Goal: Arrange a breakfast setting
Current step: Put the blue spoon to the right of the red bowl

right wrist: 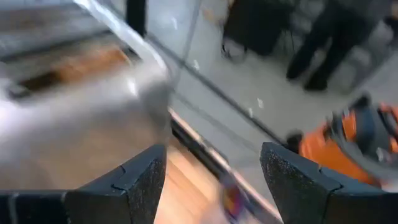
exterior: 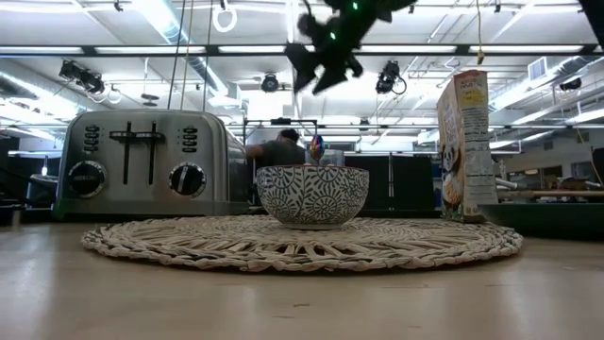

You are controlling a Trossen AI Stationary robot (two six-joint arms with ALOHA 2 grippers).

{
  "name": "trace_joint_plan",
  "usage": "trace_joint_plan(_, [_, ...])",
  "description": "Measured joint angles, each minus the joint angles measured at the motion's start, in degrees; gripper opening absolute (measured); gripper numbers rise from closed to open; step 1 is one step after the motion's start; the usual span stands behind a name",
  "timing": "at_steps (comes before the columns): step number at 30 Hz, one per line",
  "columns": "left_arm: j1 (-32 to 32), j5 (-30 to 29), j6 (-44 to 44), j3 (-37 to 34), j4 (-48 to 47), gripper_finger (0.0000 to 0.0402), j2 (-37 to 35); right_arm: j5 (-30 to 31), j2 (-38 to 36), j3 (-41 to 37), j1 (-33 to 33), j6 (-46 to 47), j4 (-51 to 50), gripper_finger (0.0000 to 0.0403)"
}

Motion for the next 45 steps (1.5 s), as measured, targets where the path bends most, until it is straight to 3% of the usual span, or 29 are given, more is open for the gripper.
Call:
trace_joint_plan(11, [5.5,0.0,0.1,0.0,-0.3,0.0217,0.0,-16.7,3.0,0.0,-9.4,4.3,-4.3,0.0237])
trace_joint_plan(23, [7.8,0.1,0.1,0.0,-1.6,0.0217,0.0,-26.5,3.6,-0.2,-13.3,2.2,-7.0,0.0207])
trace_joint_plan(30, [7.8,0.1,0.0,0.0,-1.6,0.0217,0.0,-27.4,5.1,-1.5,-13.8,-1.1,-6.8,0.0181])
trace_joint_plan(45, [7.7,0.1,-1.8,0.0,-1.6,0.0217,0.0,-28.3,5.4,-2.0,-13.9,1.4,-4.1,0.0116])
